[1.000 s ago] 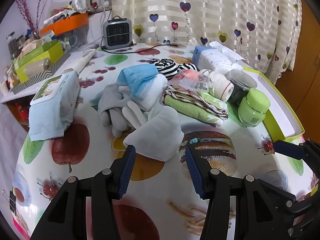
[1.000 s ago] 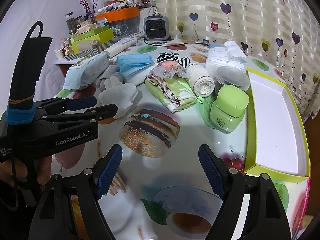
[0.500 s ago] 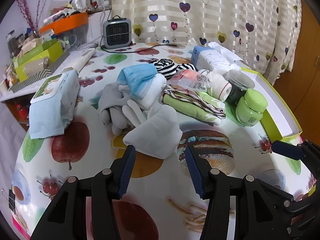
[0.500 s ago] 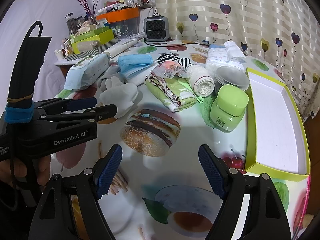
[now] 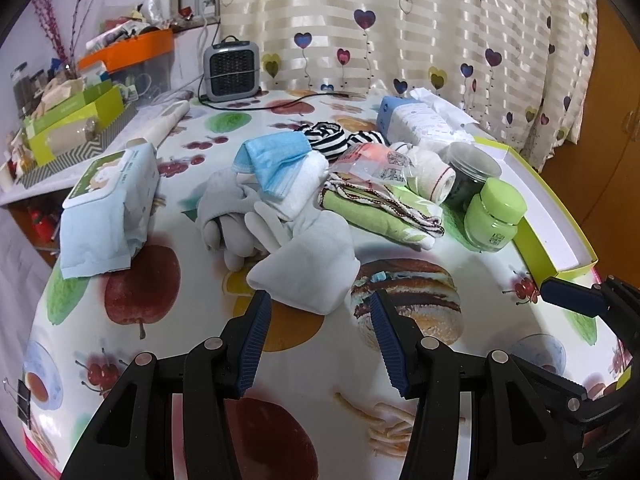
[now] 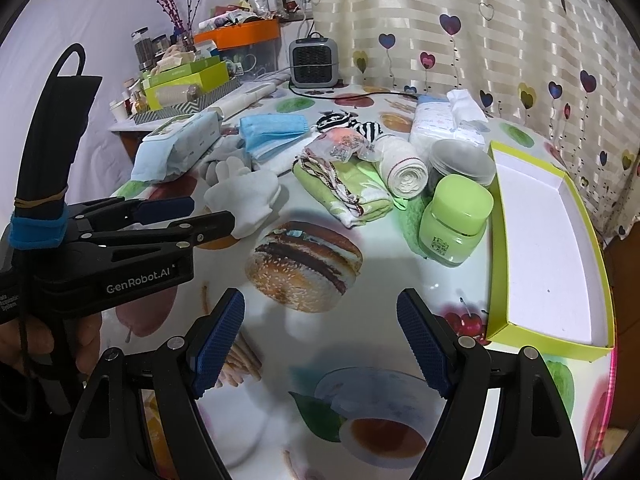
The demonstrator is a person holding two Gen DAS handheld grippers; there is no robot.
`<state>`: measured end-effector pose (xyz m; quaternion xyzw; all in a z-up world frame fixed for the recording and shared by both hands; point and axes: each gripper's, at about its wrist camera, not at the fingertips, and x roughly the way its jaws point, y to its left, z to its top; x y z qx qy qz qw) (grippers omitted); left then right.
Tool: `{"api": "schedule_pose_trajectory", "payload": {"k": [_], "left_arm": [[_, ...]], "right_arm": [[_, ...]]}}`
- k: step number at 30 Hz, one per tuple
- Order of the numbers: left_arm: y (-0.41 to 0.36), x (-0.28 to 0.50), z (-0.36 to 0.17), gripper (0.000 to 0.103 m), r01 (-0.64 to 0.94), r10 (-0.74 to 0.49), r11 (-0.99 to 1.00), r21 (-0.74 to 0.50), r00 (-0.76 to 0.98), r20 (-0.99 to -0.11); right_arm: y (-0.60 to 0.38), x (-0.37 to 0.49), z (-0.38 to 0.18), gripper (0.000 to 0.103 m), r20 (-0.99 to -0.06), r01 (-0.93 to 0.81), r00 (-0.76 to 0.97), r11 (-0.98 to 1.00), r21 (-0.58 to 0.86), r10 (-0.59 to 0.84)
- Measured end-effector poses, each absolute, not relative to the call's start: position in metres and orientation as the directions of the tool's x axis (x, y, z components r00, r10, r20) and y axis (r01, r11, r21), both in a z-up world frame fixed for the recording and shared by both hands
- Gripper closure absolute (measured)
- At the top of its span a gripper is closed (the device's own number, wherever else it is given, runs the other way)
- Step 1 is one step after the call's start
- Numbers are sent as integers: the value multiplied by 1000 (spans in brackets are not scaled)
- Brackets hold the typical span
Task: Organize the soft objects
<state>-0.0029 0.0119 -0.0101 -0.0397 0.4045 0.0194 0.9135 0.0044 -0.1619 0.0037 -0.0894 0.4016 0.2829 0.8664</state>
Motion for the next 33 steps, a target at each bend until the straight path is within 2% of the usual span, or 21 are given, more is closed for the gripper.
{"api": "schedule_pose_trajectory", "payload": {"k": [33], "left_arm": [[50, 15, -9, 52, -98, -28, 987, -128, 677, -736]], "right_arm": [[-144, 28, 3, 24, -761, -575, 483, 813, 98, 433]]}}
